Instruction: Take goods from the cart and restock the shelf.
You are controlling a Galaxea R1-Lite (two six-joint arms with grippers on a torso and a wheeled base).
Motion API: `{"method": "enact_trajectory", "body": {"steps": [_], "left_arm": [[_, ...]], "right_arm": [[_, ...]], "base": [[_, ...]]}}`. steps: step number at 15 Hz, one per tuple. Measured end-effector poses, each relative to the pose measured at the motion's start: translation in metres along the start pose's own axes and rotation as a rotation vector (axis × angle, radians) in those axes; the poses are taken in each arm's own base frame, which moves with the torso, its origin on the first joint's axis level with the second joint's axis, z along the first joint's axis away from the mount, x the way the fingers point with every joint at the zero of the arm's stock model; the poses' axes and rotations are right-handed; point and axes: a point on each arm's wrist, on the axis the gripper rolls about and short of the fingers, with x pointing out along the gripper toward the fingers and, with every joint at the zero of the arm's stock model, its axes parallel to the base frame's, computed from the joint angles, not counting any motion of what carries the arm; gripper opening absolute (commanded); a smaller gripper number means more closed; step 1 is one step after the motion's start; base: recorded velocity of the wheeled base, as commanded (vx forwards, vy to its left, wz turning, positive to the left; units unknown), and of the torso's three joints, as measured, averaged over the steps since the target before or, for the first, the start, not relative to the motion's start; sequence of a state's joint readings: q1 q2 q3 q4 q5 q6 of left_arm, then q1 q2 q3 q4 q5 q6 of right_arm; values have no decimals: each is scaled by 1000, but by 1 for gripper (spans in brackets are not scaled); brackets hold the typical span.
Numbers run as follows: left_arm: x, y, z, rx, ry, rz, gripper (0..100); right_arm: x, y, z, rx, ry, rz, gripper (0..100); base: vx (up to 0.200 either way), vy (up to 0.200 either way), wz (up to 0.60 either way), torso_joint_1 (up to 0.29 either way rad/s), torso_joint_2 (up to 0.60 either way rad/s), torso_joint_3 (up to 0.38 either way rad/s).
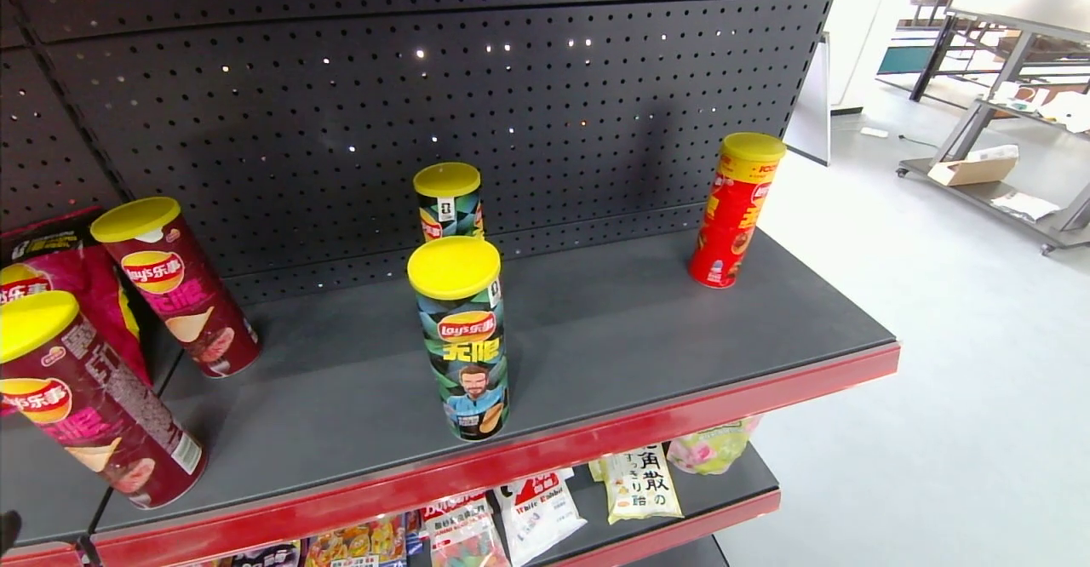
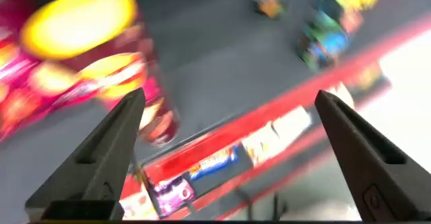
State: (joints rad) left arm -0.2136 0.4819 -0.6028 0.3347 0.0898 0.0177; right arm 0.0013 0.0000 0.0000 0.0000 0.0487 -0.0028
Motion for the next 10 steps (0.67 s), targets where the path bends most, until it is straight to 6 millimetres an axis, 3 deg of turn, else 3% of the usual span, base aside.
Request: {"method": "enact_trajectory", "body": {"steps": [4, 10], "left_arm": [[-17, 3, -33, -47, -51, 219, 100], [-28, 0, -64, -110, -128, 124, 100]], "right_arm": [[0, 0, 0, 0, 0, 0, 100], [0, 0, 0, 0, 1, 0, 100]], "base": [[0, 0, 0, 0, 0, 0], [0, 0, 0, 0, 0, 0]]}}
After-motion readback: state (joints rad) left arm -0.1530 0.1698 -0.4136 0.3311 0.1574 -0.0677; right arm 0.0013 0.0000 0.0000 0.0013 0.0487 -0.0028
